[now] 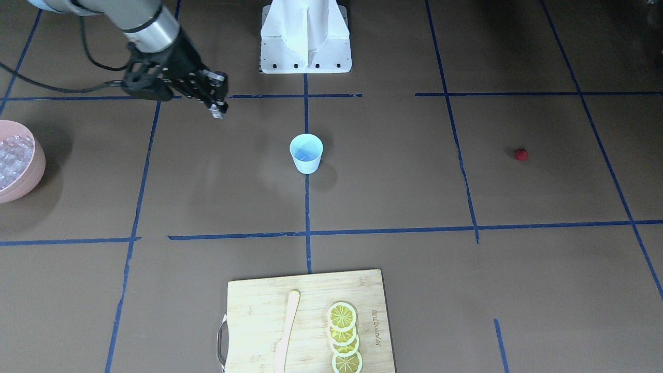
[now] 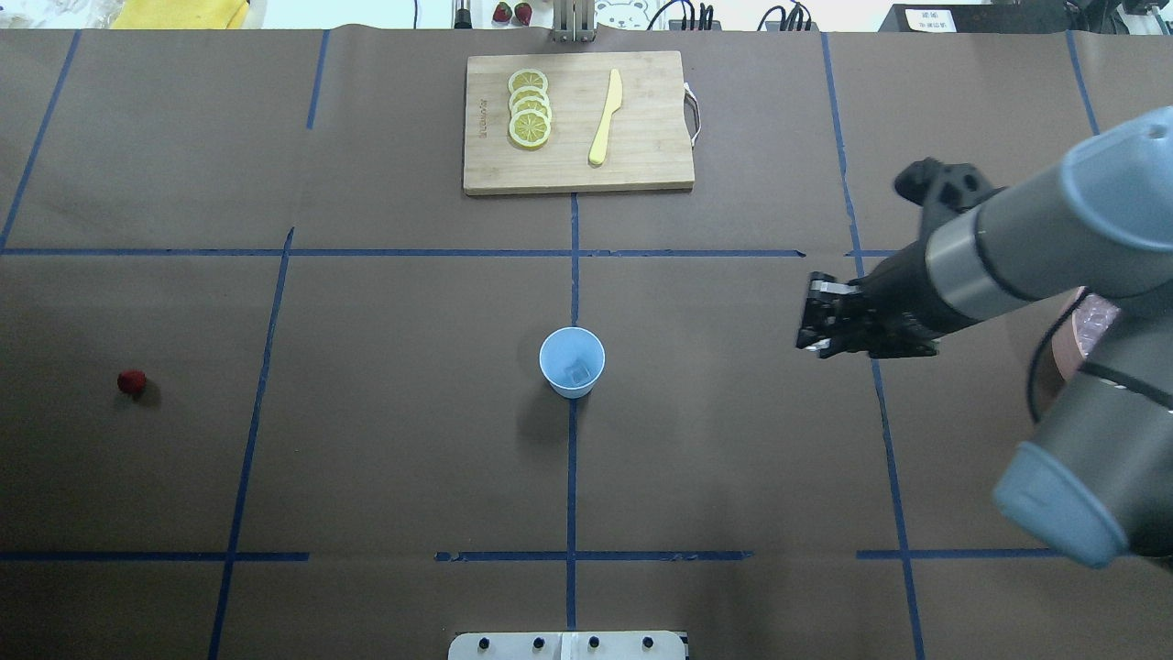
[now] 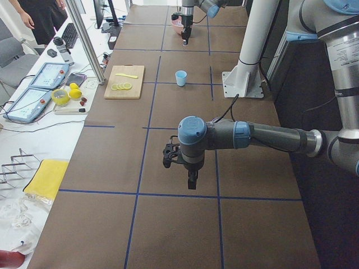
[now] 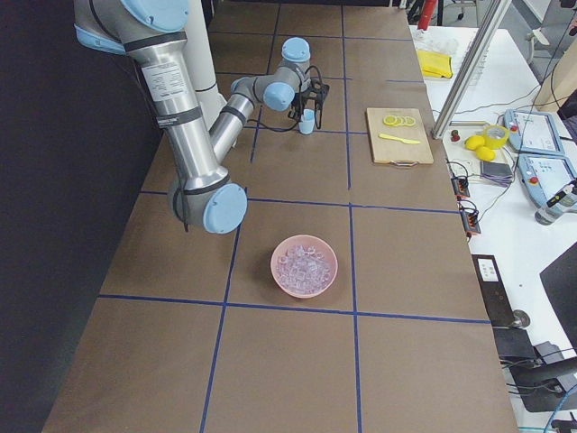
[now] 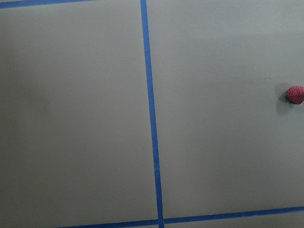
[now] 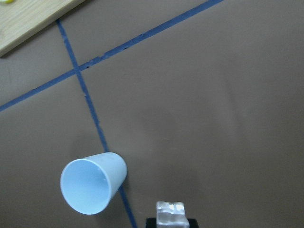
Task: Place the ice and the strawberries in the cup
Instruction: 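Carry the held ice cube over the light-blue cup, then open the right gripper to release the ice cube into the cup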
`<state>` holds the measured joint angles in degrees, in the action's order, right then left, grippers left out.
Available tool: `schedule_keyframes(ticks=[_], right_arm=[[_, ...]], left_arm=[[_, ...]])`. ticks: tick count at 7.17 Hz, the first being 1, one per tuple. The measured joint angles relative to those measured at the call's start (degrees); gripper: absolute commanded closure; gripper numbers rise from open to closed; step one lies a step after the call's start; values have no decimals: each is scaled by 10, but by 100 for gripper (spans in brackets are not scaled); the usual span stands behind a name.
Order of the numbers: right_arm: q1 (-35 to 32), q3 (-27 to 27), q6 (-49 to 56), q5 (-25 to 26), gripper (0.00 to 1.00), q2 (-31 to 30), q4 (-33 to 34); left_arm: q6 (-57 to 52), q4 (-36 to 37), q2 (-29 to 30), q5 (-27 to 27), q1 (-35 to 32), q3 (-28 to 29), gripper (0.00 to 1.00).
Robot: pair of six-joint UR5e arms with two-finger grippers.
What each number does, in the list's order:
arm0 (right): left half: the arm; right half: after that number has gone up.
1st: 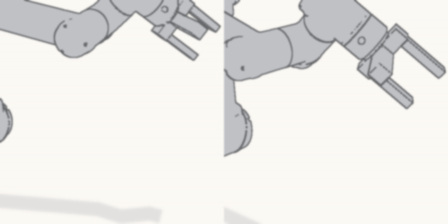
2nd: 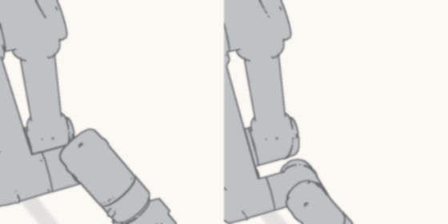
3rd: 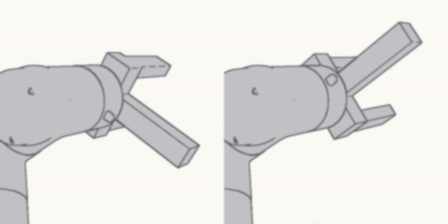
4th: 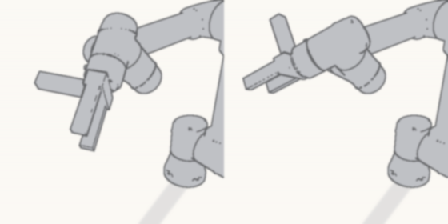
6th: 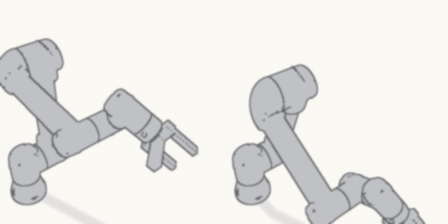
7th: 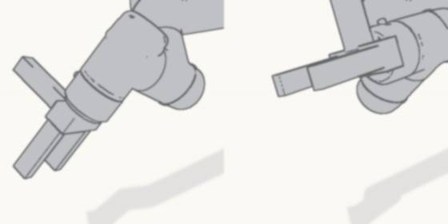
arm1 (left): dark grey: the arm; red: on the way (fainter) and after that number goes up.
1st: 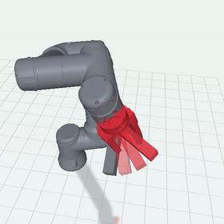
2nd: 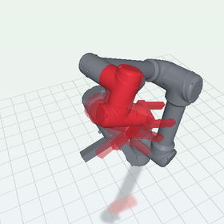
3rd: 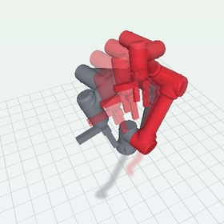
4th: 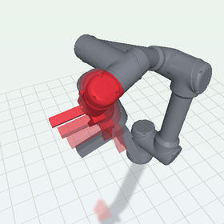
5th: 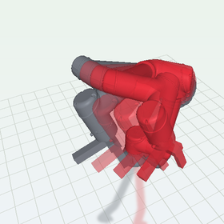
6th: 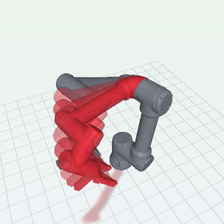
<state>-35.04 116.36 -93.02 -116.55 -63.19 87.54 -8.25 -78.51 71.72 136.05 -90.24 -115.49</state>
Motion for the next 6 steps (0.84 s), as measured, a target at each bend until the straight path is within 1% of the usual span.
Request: schedule_keyframes(ticks=[1, 2, 3, 4, 5, 6], right_arm=[[28, -54, -34, 32, 97, 67, 13], [42, -110, -52, 49, 97, 120, 16], [49, -154, -61, 58, 96, 154, 13], [53, -184, -65, 65, 94, 170, 2], [58, -202, -67, 69, 86, 175, -9], [63, -209, -67, 72, 76, 175, -15]], left_arm=[[0, 0, 0, 0, 0, 0, 0], [0, -1, 0, 0, 0, 0, 0], [0, -1, 0, 0, 0, 0, 0], [0, -1, 0, 0, 0, 0, 0], [0, -1, 0, 0, 0, 0, 0], [0, -1, 0, 0, 0, 0, 0]])
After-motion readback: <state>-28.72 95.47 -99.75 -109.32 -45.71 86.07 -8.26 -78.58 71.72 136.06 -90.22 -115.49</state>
